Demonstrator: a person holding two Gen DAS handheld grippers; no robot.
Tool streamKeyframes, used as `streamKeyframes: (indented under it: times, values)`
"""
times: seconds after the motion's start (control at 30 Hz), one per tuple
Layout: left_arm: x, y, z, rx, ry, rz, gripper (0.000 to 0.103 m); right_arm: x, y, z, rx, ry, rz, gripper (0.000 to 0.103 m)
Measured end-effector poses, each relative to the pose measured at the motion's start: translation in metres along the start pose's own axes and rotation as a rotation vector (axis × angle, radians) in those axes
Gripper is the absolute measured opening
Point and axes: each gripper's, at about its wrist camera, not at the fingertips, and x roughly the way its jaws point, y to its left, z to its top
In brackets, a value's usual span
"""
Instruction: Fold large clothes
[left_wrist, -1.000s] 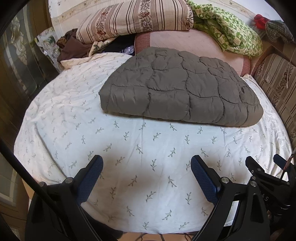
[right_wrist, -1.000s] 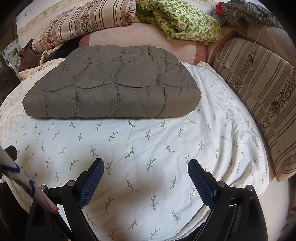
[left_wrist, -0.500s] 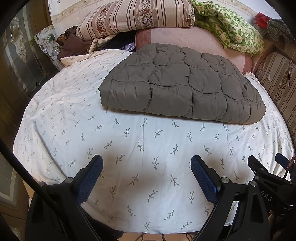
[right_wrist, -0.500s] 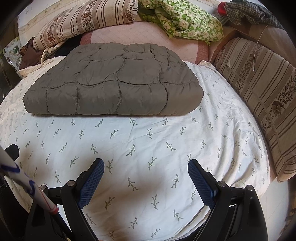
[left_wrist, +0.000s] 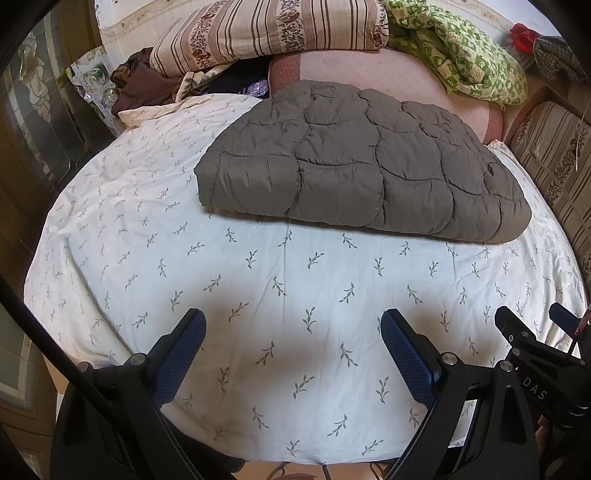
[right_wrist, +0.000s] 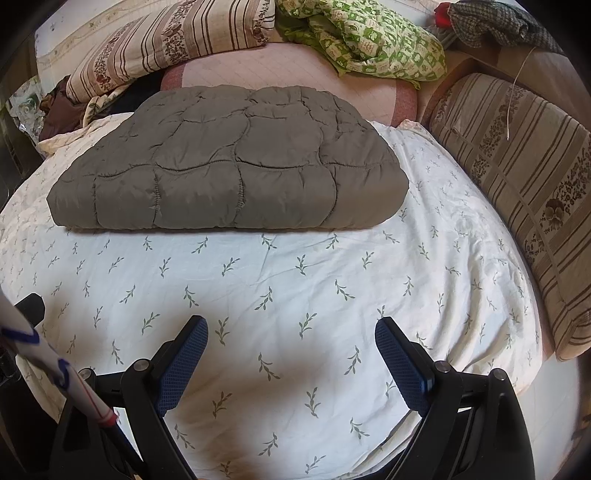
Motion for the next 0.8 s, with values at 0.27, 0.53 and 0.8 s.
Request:
streamKeyframes:
  times: [0.27, 0.53, 0.8]
  values:
    - [0.001, -0.001, -0.003, 0.003, 0.003, -0.004, 0.095, -0.001, 0.002, -0.001, -0.003, -0.001, 0.005, 0.094]
    - [0.005, 0.000, 0.003, 0.005, 0.001, 0.001, 0.095, -0.003, 0.002, -0.001, 0.001, -0.012, 0.012, 0.094]
    - [0.014, 0.002, 0.026, 0.056, -0.035, 0.010, 0.095, -0.008, -0.006, 0.015, 0.002, -0.051, -0.007, 0.095]
